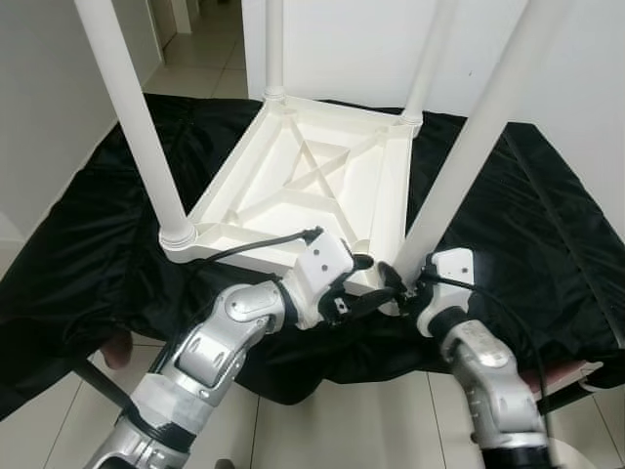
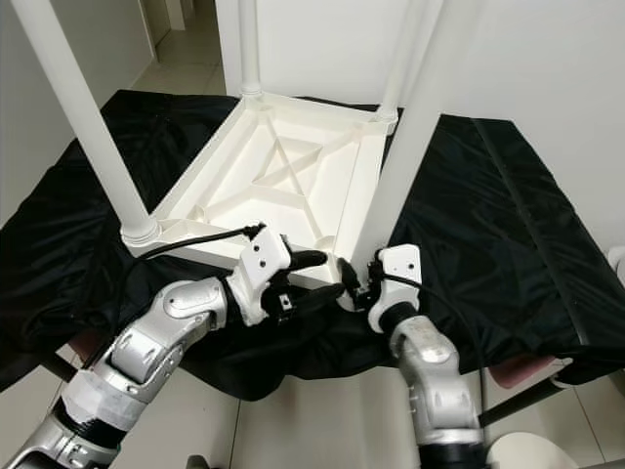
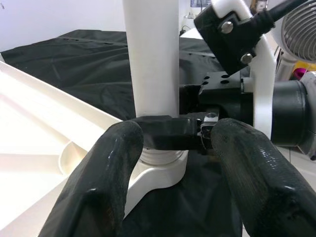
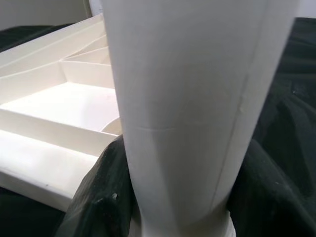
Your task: Building children table
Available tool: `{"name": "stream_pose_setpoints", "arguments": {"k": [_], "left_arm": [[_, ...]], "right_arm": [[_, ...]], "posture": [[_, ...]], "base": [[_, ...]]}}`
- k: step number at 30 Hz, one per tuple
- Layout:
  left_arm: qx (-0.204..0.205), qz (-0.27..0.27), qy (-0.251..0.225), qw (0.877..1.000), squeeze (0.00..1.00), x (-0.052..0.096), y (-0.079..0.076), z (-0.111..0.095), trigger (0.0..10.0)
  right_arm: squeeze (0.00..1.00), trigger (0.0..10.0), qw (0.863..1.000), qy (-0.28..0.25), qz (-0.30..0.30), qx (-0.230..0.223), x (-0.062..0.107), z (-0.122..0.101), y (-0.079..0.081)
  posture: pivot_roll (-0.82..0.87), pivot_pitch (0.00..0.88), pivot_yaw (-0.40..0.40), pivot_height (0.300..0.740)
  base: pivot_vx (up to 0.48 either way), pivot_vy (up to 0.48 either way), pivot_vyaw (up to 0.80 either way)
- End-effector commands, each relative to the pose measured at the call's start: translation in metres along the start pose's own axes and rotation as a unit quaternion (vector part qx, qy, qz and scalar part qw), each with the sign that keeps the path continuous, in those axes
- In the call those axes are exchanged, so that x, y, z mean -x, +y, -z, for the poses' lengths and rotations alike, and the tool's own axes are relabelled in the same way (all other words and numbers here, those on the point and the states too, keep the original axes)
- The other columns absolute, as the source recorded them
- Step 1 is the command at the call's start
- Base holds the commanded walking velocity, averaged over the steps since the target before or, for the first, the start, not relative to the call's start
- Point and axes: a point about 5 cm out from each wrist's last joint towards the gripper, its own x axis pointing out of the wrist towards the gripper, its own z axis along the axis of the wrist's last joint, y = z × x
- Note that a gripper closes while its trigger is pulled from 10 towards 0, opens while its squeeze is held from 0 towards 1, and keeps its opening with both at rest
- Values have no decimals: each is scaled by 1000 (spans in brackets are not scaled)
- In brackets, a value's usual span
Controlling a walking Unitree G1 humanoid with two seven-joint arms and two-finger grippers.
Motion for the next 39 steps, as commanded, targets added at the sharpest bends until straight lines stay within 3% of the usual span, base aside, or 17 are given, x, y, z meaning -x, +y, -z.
{"name": "stream_pose_setpoints", "arguments": {"k": [1, 5, 10, 11, 19, 25, 26, 27, 33, 39], "left_arm": [[-6, 28, 6, 1000, 0, 0, -3, 3, 10000], [-8, 30, 5, 999, 0, -1, -5, 3, 10000], [-8, 32, 5, 999, 0, 0, -7, 3, 10000], [-8, 32, 5, 999, 0, 0, -6, 4, 10000], [-10, 28, 6, 1000, 0, 1, -6, 5, 10000], [-22, 10, 11, 1000, 0, 5, -6, 8, 10000], [-28, 3, 14, 1000, 0, 6, -6, 9, 10000], [-30, -1, 16, 999, 0, 8, -5, 11, 10000], [-35, -13, 17, 999, 0, 11, -2, 12, 10000], [-44, -29, 21, 998, 0, 14, 4, 14, 10000]], "right_arm": [[0, 10000, 996, 29, 79, -5, 5, 14, -2], [0, 10000, 993, 20, 115, -22, 8, 11, 14], [0, 10000, 993, 22, 115, -29, 10, 9, 13], [1000, 10000, 994, 19, 105, -38, 11, 9, 14], [1000, 10000, 996, -6, 79, -35, 13, 2, 14], [1000, 10000, 1000, -16, 1, -24, 15, -2, -1], [361, 10000, 999, -23, -24, -15, 17, -4, -7], [0, 10000, 998, -26, -54, -4, 18, -6, -10], [0, 10000, 993, -29, -111, 16, 19, -11, -17], [0, 10000, 979, -7, -198, 43, 16, -11, -27]], "posture": [[-58, 46, 3, 740], [-59, 41, 7, 740], [-59, 37, 4, 740], [-59, 36, 1, 740], [-57, 38, -9, 740], [-57, 36, -19, 740], [-57, 36, -19, 740], [-61, 43, -16, 740], [-67, 51, -20, 740], [-65, 58, -31, 740]], "base": [[0, 0, 0], [0, 0, 0], [0, 0, 0], [0, 0, 0], [0, 0, 0], [0, 0, 0], [0, 0, 0], [0, 0, 0], [0, 0, 0], [0, 0, 0]]}}
